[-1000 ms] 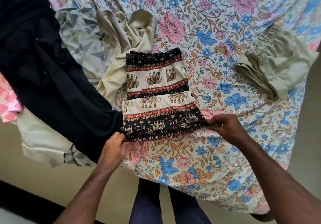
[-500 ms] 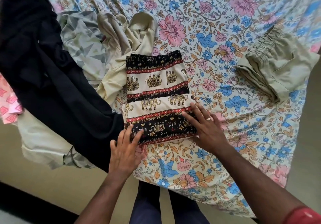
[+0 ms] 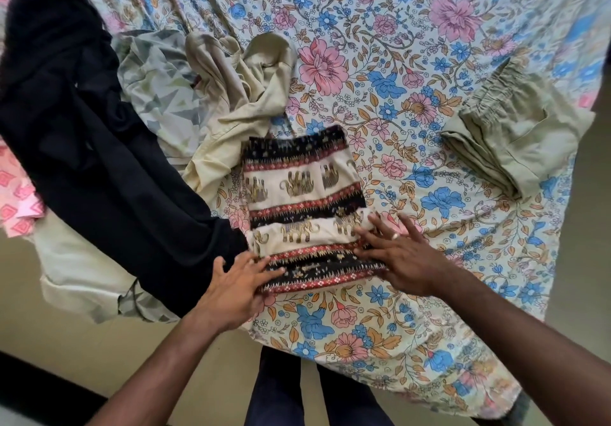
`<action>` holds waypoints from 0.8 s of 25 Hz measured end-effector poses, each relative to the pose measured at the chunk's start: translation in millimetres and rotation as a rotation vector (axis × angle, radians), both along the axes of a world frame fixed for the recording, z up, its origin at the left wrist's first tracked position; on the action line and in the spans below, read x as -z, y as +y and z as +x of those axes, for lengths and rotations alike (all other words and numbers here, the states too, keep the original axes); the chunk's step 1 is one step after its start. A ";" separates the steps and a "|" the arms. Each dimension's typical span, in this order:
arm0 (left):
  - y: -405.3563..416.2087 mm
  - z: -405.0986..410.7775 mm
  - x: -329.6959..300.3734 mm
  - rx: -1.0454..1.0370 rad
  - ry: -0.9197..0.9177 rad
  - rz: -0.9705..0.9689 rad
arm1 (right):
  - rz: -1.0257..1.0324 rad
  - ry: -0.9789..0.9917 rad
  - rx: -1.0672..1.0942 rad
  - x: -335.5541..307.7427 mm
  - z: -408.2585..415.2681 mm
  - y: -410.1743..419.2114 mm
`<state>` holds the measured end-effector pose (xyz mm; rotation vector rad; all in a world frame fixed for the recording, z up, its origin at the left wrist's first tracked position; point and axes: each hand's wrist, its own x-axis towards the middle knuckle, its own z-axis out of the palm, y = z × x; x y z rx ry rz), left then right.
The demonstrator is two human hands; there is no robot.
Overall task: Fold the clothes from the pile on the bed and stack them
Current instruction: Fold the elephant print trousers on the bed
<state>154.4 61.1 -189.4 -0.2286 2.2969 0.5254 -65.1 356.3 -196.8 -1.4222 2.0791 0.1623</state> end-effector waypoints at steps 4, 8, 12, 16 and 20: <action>-0.2 -3.8 -39.1 -0.014 -0.277 0.346 | 0.240 -0.387 0.122 -38.1 9.5 19.6; -18.0 -24.6 -40.6 -0.297 -0.349 0.614 | 0.061 -0.872 0.621 -47.9 -10.3 12.8; -41.5 -54.8 -26.8 -0.852 -0.159 0.756 | -0.238 -0.828 0.974 -35.0 -37.1 -25.4; -32.0 -74.5 -0.1 -1.260 0.125 0.483 | -0.302 -0.838 1.365 4.3 -35.9 -46.1; 11.8 -68.2 9.7 -1.352 0.106 0.215 | -0.192 -0.549 1.312 32.0 -6.3 -47.6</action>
